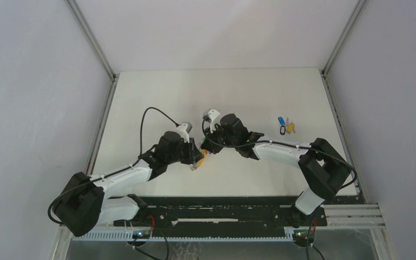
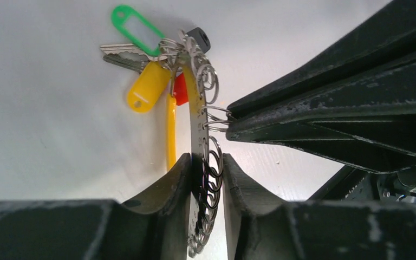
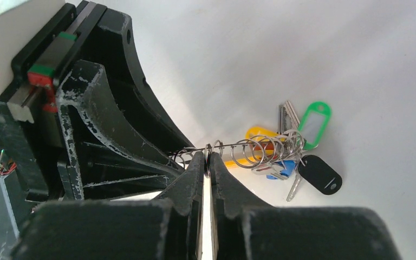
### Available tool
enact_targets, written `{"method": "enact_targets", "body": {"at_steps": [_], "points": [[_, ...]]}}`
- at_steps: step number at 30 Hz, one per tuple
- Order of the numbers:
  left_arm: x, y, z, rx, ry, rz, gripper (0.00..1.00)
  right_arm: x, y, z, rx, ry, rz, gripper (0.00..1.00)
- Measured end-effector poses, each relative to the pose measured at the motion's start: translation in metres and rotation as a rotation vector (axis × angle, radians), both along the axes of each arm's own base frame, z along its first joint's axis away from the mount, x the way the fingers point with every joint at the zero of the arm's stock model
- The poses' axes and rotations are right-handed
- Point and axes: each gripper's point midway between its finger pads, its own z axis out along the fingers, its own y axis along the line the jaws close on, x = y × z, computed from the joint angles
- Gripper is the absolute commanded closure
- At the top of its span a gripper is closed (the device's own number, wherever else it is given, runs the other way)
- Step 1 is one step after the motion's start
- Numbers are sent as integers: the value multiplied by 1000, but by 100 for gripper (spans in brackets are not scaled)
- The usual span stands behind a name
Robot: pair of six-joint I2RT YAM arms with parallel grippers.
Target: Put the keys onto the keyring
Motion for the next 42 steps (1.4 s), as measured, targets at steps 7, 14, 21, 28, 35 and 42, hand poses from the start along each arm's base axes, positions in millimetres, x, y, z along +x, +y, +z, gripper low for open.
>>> {"method": "enact_targets", "body": {"at_steps": [7,14,21,28,35,42], "points": [[-1,-1,0,22,-30,-44,93,-2,-1,1,1,22,-14,96],[-1,7,5,98,-75,-71,99,-10,-16,18,26,28,-22,75],[0,10,43,130,-209,-111,100,-16,-53,65,160,-6,-46,66],[-7,0,78,171,-328,-223,100,-10,-79,73,251,49,-83,66],[-18,-13,109,251,-442,-351,100,-9,-79,96,367,82,-55,68],[-18,-13,124,318,-513,-390,100,-17,-74,116,469,98,6,69]]}}
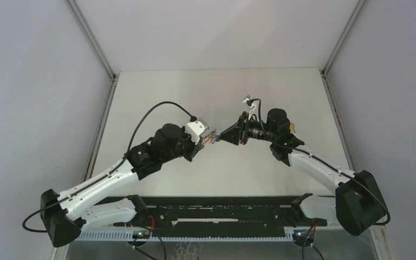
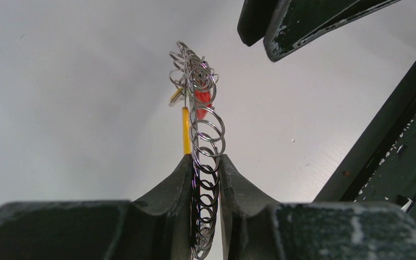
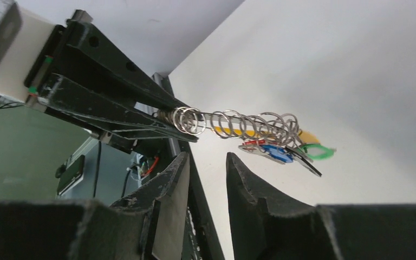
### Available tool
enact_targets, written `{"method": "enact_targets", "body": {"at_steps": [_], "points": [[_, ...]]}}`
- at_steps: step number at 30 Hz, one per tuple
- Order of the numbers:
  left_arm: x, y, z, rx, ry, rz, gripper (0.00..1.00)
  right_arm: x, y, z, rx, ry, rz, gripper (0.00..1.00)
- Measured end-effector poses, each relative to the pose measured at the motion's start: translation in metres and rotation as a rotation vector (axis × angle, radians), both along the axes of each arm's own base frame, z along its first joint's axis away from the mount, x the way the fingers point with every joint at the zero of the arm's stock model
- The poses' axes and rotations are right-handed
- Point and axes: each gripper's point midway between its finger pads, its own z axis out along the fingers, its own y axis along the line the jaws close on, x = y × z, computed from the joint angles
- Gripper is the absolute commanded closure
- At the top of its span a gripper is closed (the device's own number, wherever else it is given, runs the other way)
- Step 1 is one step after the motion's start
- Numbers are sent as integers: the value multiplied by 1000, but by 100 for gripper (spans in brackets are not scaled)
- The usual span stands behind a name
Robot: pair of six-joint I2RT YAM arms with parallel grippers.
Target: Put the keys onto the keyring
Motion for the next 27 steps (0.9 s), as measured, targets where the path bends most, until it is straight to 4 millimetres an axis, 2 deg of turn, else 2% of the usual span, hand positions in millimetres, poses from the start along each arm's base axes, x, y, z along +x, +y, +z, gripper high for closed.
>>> {"method": "enact_targets", "body": {"at_steps": [9,27], "points": [[-5,0,-3,40,-12,-28,100,-6,6,17,68,-20,56,72],[-13,-9,5,16,-17,-82,100,-5,11,3,55,24,76,72]]}}
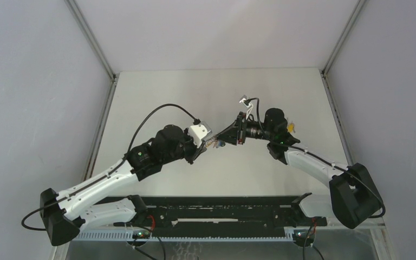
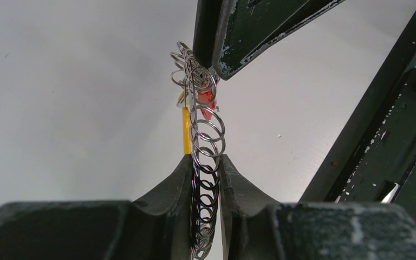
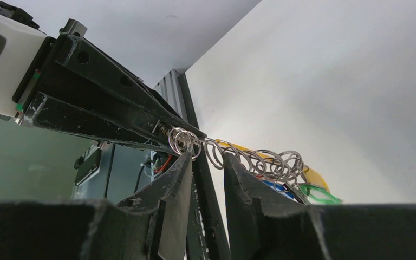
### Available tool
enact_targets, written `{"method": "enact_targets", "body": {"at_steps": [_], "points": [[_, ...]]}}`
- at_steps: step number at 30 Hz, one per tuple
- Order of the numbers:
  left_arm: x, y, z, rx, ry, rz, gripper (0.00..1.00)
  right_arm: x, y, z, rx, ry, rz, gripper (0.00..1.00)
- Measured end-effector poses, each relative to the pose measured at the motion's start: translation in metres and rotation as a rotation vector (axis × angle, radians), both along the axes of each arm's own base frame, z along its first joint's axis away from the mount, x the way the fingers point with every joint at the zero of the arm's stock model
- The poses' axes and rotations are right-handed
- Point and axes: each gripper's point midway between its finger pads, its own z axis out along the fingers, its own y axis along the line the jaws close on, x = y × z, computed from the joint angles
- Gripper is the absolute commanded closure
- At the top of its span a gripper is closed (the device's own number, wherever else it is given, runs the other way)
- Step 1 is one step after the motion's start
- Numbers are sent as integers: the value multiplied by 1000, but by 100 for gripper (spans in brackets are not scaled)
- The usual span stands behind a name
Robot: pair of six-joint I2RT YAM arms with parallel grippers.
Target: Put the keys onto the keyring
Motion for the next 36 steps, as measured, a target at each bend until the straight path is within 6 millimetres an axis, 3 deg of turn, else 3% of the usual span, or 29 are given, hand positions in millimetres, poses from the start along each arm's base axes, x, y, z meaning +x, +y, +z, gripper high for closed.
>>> {"method": "enact_targets", "body": {"at_steps": [13,25,28,36], "points": [[-3,-2,4,-20,0,-10,100,0,1,-5,-14,7,-1,72],[-3,-5,7,-33,-6,-19,100,-4,3,-6,-15,6,16,91],[-4,-5,7,-33,-5,-22,100,-4,3,-7,-18,8,16,100],[-4,-4,6,-26,-3,-18,100,-4,0,-8,-38,-12,8,100]]}}
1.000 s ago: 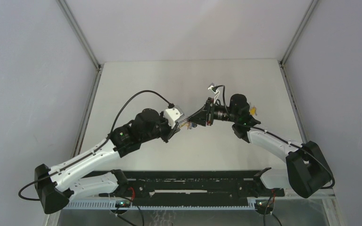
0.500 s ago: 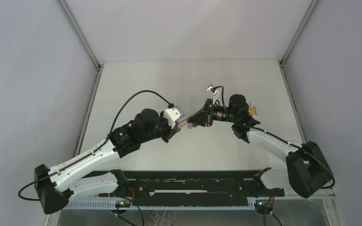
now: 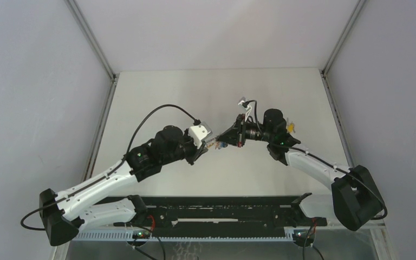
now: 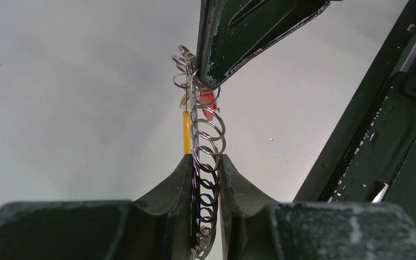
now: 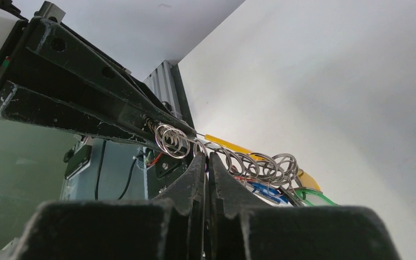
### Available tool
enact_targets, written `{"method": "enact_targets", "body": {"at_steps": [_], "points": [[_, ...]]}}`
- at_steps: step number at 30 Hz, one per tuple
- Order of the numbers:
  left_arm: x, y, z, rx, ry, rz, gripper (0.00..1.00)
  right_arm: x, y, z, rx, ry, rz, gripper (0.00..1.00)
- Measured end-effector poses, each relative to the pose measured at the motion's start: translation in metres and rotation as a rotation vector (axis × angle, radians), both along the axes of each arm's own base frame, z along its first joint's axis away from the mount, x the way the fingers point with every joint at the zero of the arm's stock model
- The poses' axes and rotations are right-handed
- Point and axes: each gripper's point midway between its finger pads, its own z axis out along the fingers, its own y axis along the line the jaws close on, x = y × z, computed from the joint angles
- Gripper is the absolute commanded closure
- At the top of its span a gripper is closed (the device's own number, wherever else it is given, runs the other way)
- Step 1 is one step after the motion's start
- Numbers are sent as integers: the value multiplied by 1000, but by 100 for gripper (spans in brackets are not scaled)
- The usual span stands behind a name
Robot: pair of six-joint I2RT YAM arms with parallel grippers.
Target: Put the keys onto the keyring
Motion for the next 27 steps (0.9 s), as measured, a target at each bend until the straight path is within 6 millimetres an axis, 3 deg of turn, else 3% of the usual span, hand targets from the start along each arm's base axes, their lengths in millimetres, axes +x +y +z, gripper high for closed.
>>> {"method": "enact_targets", "body": {"at_steps": [8,27], "points": [[-2,-3,3,-33,23,17,99,1,-6,7,-41,-93,-59,100],[-2,6,2,-87,67,114,97,9,5,13,-207,-377,-185,100]]}}
